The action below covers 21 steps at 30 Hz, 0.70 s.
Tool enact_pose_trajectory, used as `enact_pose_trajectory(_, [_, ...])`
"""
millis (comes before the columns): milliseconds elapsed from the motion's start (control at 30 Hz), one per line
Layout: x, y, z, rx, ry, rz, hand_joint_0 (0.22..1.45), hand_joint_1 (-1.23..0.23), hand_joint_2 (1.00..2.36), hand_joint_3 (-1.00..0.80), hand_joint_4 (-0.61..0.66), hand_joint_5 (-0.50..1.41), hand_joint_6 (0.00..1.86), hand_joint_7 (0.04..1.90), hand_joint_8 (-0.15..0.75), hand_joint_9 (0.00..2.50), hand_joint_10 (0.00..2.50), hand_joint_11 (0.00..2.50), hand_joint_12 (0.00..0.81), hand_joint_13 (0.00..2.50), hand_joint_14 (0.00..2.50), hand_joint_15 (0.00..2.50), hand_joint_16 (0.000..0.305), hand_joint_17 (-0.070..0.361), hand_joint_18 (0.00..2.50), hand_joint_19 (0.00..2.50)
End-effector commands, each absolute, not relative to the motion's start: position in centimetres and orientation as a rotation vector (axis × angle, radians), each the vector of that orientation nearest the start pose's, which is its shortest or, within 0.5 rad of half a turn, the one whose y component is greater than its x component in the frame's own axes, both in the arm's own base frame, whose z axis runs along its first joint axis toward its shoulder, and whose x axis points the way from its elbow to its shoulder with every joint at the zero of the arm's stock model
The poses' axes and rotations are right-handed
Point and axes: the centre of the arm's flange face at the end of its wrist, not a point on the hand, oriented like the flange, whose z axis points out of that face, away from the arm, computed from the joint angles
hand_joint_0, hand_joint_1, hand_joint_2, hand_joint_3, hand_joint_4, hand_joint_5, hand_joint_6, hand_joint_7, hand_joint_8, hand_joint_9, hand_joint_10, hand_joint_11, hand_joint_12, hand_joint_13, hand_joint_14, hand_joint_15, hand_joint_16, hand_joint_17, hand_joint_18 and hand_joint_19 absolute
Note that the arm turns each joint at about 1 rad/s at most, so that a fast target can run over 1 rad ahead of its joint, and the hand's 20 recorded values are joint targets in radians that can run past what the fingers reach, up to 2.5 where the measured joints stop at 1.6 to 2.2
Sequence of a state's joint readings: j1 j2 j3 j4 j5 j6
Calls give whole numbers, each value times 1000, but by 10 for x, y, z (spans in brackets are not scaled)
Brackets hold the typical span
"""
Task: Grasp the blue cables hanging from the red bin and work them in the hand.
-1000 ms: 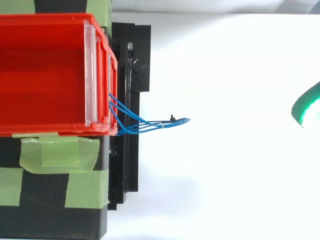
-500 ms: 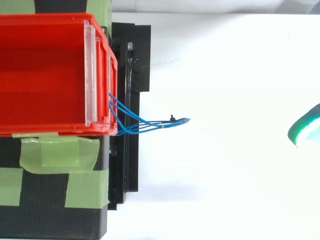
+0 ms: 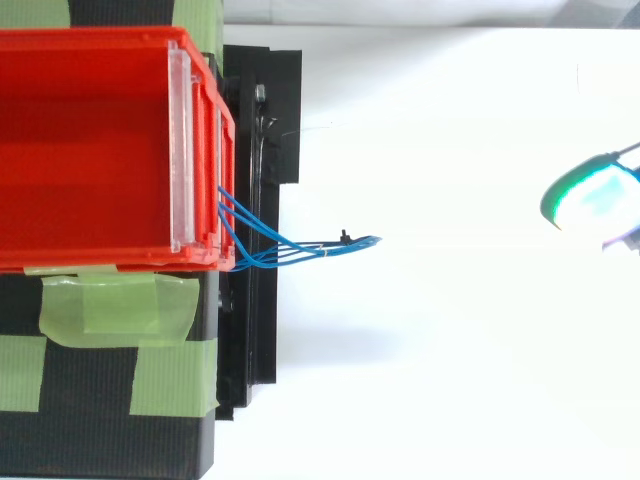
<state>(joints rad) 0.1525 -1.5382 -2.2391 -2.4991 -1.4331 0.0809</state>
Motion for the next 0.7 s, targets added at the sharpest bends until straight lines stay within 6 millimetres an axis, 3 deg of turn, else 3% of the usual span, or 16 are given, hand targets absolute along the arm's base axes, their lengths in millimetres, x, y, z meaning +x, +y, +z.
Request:
enact_pose_trajectory(0, [427, -85, 239, 1306, 1146, 1306, 830, -501, 1005, -876, 199, -254, 5, 643, 200, 280, 0, 50, 398, 328, 7, 251, 60, 135, 366, 453])
enact_pose_trajectory(133, [431, -84, 233, 1285, 1149, 1302, 829, -501, 1006, -877, 199, -254, 4, 643, 202, 281, 1, 57, 399, 327, 8, 257, 60, 135, 365, 459])
enact_pose_trajectory(300, [437, -84, 239, 1231, 1113, 1310, 830, -501, 1005, -876, 199, -254, 4, 643, 201, 281, 0, 52, 401, 333, 7, 260, 60, 135, 364, 462])
enact_pose_trajectory(667, [430, -87, 231, 1182, 1187, 1158, 830, -501, 1006, -876, 197, -257, 4, 643, 199, 282, 0, 52, 400, 335, 7, 254, 60, 135, 368, 461])
